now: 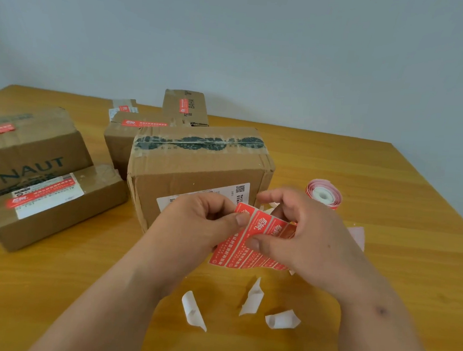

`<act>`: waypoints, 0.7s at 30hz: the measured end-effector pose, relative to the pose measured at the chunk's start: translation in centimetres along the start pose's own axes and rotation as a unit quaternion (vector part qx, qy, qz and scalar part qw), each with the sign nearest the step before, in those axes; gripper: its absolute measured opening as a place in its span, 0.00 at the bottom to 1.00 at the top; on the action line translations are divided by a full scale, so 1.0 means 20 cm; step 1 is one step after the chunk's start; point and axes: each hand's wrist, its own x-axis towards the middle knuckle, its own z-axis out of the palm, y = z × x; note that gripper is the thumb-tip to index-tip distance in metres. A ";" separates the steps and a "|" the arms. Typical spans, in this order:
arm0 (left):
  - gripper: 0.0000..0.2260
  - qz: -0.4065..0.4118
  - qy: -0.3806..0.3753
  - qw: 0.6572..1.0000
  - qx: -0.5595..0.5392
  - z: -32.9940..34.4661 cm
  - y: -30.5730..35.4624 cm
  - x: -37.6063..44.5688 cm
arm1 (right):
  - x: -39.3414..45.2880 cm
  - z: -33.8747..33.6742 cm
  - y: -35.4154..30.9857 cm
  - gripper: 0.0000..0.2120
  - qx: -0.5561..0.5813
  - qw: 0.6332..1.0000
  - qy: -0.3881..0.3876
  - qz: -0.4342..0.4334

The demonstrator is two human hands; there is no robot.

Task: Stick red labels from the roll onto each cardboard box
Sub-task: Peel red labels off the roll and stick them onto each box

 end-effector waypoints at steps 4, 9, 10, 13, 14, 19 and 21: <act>0.15 0.001 0.015 1.000 -0.015 0.01 -0.01 0.00 | 0.01 0.00 0.00 0.08 -0.028 0.999 0.001 0.022; 0.13 -0.016 0.018 0.998 -0.055 0.02 -0.02 0.01 | 0.00 0.02 -0.02 0.14 -0.066 0.997 0.037 -0.011; 0.12 -0.019 0.021 0.998 -0.058 0.03 -0.03 0.01 | 0.00 0.02 -0.02 0.14 -0.076 0.996 0.043 -0.020; 0.11 -0.026 0.029 0.997 -0.070 0.03 -0.03 0.01 | 0.00 0.03 -0.02 0.17 -0.119 0.989 0.066 -0.060; 0.11 -0.029 0.032 0.996 -0.074 0.03 -0.03 0.01 | -0.01 0.03 -0.02 0.18 -0.136 0.985 0.075 -0.074; 0.12 -0.036 0.039 0.994 -0.090 0.04 -0.03 0.01 | -0.01 0.03 -0.03 0.17 -0.184 0.975 0.081 -0.097; 0.13 -0.036 0.042 0.994 -0.090 0.04 -0.02 0.01 | 0.00 0.03 -0.02 0.16 -0.202 0.971 0.083 -0.102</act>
